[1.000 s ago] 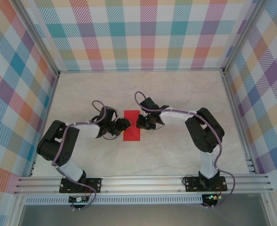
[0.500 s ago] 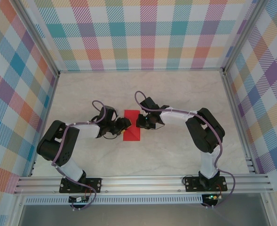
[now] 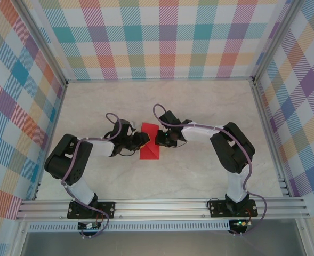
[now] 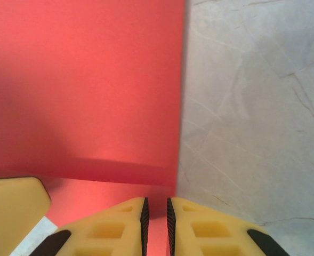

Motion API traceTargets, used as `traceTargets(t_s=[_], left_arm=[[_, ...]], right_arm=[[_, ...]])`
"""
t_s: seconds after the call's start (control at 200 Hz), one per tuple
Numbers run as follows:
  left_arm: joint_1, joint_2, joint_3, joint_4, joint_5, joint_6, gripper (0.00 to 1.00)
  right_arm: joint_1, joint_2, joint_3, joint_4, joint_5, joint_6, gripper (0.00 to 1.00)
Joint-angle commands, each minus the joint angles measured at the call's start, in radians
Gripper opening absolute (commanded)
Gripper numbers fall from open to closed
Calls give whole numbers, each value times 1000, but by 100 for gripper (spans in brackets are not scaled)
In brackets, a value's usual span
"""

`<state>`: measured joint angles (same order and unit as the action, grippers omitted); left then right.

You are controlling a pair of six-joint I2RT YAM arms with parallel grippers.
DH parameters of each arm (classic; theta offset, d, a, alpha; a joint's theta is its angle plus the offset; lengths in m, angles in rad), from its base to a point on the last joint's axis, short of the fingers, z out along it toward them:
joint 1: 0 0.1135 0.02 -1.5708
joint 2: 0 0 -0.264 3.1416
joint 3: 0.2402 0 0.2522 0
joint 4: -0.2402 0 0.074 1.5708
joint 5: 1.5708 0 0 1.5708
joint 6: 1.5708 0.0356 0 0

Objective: Fold a paper plane with a square sheet of paper (pick it up from the middle)
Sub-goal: Turn over the paper at the center of the table.

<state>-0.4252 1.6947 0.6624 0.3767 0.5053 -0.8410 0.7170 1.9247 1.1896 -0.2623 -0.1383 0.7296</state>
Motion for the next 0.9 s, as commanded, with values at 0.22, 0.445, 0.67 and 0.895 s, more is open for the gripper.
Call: traceTargets(t_s=[0.22,0.445,0.67,0.895], left_arm=[[-21,1,-10,7,-29,104,11],[-27,-116,50,-239,-147,210,4],[-75,-234,241,-726,-410,346,4],[-132,-236,445,-1034,-705,446,5]], right_arm=[[-27,-136,-72,19,58,37,24],[-44,-281,-138,-45,209,29,50],[-56,-401,-184,-139,345,37,76],[-72,-491,-254,-175,423,54,88]])
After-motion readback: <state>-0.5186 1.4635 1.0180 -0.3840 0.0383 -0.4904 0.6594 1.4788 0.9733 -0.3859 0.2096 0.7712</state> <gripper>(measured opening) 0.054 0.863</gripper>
